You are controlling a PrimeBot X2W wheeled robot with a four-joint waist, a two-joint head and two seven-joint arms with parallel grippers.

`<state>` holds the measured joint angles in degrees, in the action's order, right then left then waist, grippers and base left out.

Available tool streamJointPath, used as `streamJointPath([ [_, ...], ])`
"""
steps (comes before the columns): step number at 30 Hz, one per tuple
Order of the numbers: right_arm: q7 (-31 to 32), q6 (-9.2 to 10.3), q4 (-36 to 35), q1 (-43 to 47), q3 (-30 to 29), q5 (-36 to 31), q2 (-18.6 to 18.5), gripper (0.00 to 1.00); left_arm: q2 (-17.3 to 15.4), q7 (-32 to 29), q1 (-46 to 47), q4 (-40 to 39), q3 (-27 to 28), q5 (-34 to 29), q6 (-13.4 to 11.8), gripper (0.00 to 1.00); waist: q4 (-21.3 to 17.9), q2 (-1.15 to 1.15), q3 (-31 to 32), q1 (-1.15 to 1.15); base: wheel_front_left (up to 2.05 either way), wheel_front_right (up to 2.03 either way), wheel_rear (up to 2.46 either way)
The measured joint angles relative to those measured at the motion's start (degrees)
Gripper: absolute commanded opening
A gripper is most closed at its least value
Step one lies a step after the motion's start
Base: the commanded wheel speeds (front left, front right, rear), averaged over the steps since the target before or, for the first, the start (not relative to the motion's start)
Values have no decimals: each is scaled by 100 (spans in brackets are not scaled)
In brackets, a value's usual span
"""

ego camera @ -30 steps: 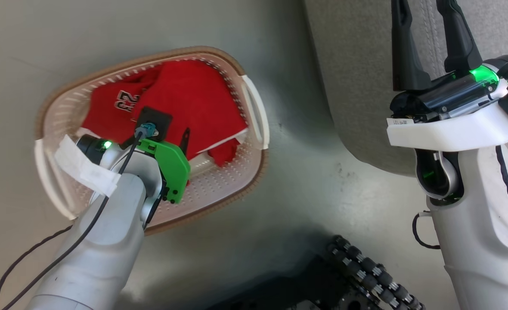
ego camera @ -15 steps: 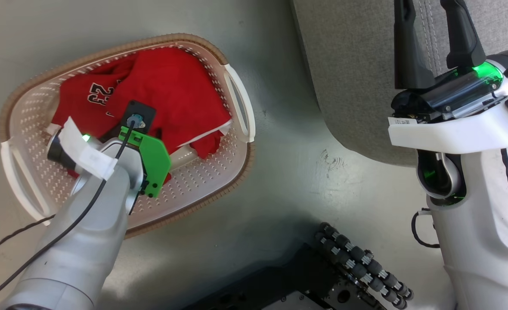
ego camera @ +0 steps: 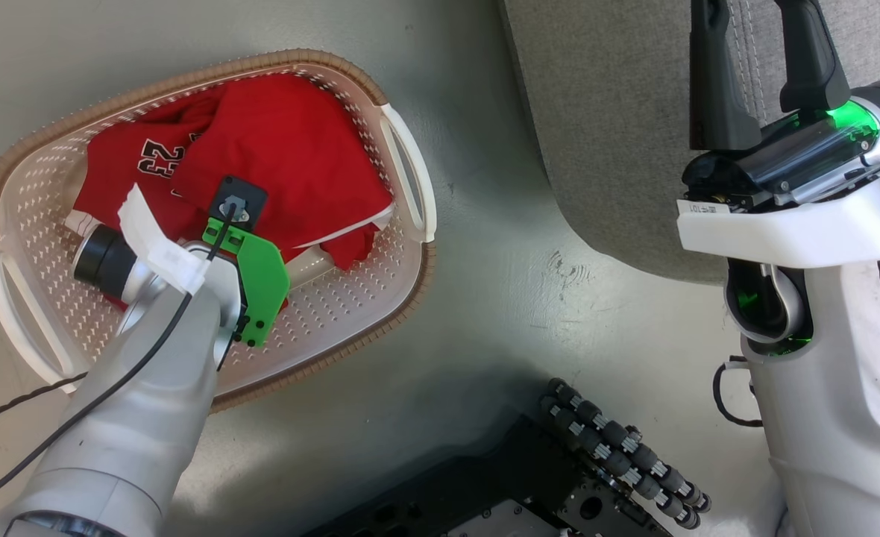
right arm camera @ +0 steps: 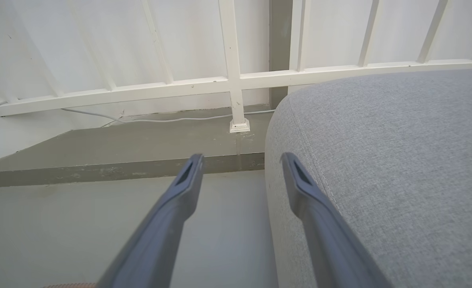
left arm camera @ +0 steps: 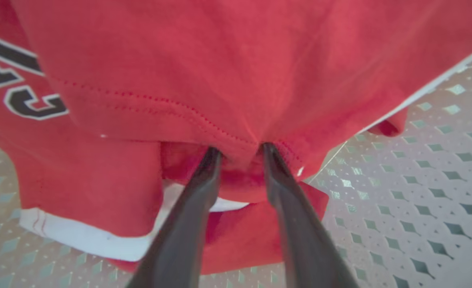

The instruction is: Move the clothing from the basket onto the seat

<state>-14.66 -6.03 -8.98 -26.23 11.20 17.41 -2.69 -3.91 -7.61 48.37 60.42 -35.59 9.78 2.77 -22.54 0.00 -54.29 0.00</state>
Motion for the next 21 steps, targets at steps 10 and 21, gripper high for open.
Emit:
streamJointPath([
  [10, -1, -15, -4, 1, -59, -8, 10, 100, 87, 94, 105, 146, 22, 109, 33, 0, 63, 0, 58, 0, 0, 0, 0],
  [21, -1, -51, 160, 87, -131, -198, 10, 100, 122, 445, 97, 197, 48, 420, 127, 0, 307, 0, 407, 0, 0, 0, 0],
])
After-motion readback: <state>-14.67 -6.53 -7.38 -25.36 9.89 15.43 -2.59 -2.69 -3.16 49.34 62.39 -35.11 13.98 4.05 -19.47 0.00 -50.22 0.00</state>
